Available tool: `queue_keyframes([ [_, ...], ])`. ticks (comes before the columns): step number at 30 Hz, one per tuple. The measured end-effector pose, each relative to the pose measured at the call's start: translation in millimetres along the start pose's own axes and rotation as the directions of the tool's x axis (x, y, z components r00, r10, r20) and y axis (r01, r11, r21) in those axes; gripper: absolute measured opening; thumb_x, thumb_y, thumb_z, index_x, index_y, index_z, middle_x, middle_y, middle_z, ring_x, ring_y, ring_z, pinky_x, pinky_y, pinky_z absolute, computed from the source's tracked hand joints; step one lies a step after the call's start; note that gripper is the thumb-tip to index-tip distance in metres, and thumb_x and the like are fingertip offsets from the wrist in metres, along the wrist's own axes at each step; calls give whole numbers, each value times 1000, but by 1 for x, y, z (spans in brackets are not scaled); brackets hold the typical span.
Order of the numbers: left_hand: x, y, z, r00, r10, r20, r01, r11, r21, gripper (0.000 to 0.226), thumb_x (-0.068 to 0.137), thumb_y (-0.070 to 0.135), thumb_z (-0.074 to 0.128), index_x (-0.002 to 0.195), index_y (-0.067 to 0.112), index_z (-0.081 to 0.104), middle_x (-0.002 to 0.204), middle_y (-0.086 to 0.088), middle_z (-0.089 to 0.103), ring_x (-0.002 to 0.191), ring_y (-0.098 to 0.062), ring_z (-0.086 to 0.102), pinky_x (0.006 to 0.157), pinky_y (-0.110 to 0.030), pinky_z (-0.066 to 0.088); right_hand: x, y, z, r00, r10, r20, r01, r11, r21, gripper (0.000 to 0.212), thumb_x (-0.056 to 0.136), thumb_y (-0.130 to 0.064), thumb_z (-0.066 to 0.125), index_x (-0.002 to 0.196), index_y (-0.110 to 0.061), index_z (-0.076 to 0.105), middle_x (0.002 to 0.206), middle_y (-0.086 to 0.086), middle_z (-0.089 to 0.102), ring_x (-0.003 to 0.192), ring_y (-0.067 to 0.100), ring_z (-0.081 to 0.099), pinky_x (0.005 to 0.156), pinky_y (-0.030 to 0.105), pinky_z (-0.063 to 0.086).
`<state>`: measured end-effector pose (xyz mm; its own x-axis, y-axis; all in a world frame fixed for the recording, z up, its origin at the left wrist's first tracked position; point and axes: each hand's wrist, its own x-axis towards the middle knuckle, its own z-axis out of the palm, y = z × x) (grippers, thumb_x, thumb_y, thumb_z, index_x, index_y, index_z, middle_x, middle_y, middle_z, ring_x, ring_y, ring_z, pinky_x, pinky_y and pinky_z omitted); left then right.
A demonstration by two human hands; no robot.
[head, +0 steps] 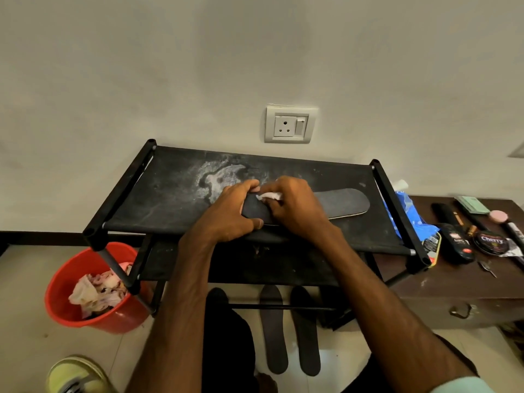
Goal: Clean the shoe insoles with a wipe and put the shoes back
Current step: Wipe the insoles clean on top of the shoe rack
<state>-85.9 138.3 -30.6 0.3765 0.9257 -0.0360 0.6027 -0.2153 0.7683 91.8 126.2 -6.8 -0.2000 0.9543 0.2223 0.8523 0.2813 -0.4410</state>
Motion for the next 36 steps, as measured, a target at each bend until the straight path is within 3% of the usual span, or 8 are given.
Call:
queue_keyframes([
  [6,1,0,1,1000,1,29,1,999,-47,90,80,19,83,154,27,32,149,8,45,139,-12,39,118,-42,36,-20,78,-49,884,437,-166,-437,898,41,17,89,-15,71,100,-24,82,93,4,78,90,24,71,83,39,58],
  [12,2,-1,1,1000,2,23,-1,999,-49,90,79,19,83,154,27,33,150,8,45,139,-13,39,118,-43,35,-42,101,-62,750,574,-328,-593,804,53,16,93,-9,68,103,-9,80,97,16,75,94,34,69,80,30,48],
  [17,2,0,0,1000,-6,27,7,999,-40,90,79,20,84,153,28,33,150,6,44,139,-14,39,117,-44,37,-44,42,-39,906,397,-144,-410,909,-73,15,88,-14,73,101,-15,81,91,10,77,82,25,71,77,35,59],
  [20,0,3,0,1000,9,18,-9,1000,-13,90,79,22,84,153,28,33,150,6,45,139,-14,39,117,-44,36,-43,13,-28,972,214,94,-221,973,73,13,89,-22,76,100,-25,82,91,-4,78,80,9,70,74,33,60],
  [25,-6,12,-4,999,38,1,-38,999,6,94,76,17,85,154,25,34,146,5,48,140,-15,38,118,-43,35,-37,40,-48,962,240,-130,-234,970,62,12,88,-26,78,98,-30,82,105,-6,76,98,12,67,85,34,56],
  [30,-10,26,-8,993,110,-30,-105,984,147,87,75,15,83,149,31,40,148,4,39,138,-18,27,113,-34,29,-33,64,-59,984,170,44,-167,984,-68,22,86,-24,80,105,-35,79,152,-10,51,147,20,30,117,53,23],
  [33,-14,30,-9,986,163,-33,-156,976,153,80,75,6,79,141,36,47,144,4,35,134,-15,29,103,-27,27,-28,62,-60,990,128,55,-125,991,-45,19,86,-22,82,97,-36,79,126,-13,69,130,18,53,117,51,24],
  [36,-18,28,-9,979,195,-53,-188,976,109,79,75,-3,75,138,38,49,139,6,35,129,-10,35,92,-9,31,-31,60,-62,997,63,-49,-62,998,18,16,84,-20,84,94,-32,81,110,-10,74,107,15,66,107,51,45],
])
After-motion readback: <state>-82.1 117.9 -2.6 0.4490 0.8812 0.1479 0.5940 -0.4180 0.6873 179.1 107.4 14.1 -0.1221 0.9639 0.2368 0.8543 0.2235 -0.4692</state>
